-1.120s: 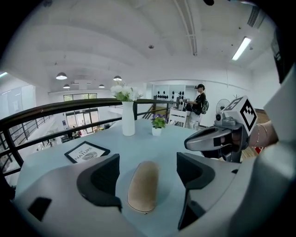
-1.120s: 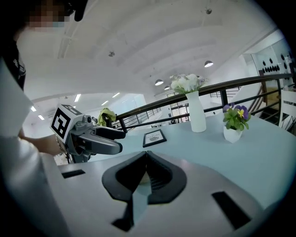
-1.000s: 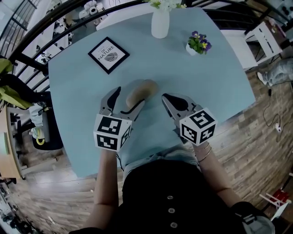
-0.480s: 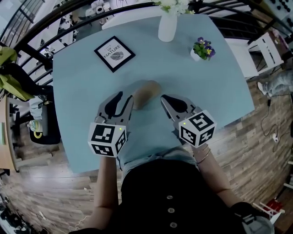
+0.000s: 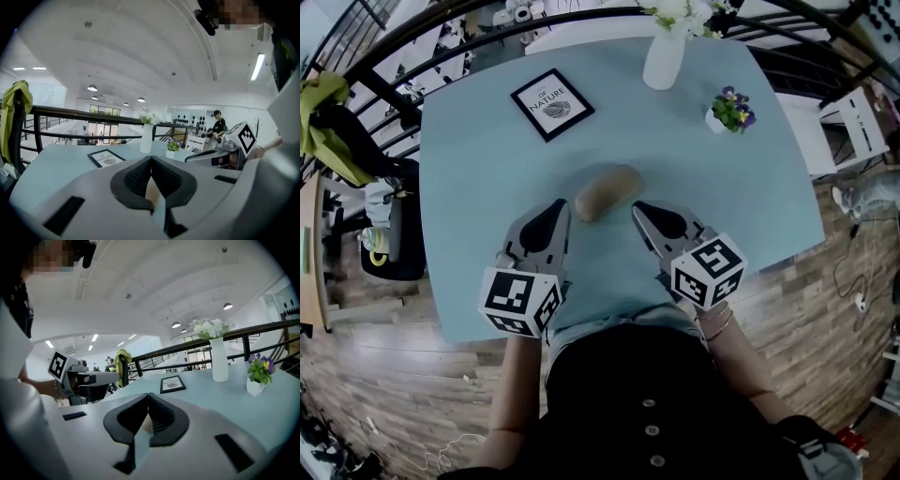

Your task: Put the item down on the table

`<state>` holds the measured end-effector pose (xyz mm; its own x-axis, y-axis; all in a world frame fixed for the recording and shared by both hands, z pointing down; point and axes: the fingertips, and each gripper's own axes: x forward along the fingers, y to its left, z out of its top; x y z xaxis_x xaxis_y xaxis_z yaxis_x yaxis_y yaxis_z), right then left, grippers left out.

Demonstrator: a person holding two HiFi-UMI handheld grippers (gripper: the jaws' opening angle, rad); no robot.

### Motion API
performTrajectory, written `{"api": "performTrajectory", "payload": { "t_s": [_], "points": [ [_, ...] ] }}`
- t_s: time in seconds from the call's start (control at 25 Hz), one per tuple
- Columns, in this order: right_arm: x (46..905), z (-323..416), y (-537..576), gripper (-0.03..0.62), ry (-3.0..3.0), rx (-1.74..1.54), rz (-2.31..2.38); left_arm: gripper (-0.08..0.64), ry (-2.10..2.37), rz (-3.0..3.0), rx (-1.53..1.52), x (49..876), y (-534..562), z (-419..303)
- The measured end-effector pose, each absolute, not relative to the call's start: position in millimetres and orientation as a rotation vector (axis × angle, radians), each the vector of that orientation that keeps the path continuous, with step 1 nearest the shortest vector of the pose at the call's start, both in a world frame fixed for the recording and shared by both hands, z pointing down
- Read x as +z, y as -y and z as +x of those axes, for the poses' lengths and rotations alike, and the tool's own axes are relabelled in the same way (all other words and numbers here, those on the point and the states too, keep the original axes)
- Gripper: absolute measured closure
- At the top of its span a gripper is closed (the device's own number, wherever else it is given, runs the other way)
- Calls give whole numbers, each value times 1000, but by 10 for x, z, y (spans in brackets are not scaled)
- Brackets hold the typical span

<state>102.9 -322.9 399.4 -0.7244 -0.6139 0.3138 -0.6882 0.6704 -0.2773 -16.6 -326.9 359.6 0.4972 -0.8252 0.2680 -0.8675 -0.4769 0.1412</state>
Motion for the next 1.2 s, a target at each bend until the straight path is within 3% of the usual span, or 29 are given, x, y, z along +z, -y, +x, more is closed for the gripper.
{"api": "performTrajectory", "payload": {
  "t_s": [1.2],
  "points": [
    [4315, 676, 2714, 588, 2655, 662, 796, 543, 1070, 2281, 426, 4426, 2715, 329]
  ]
}}
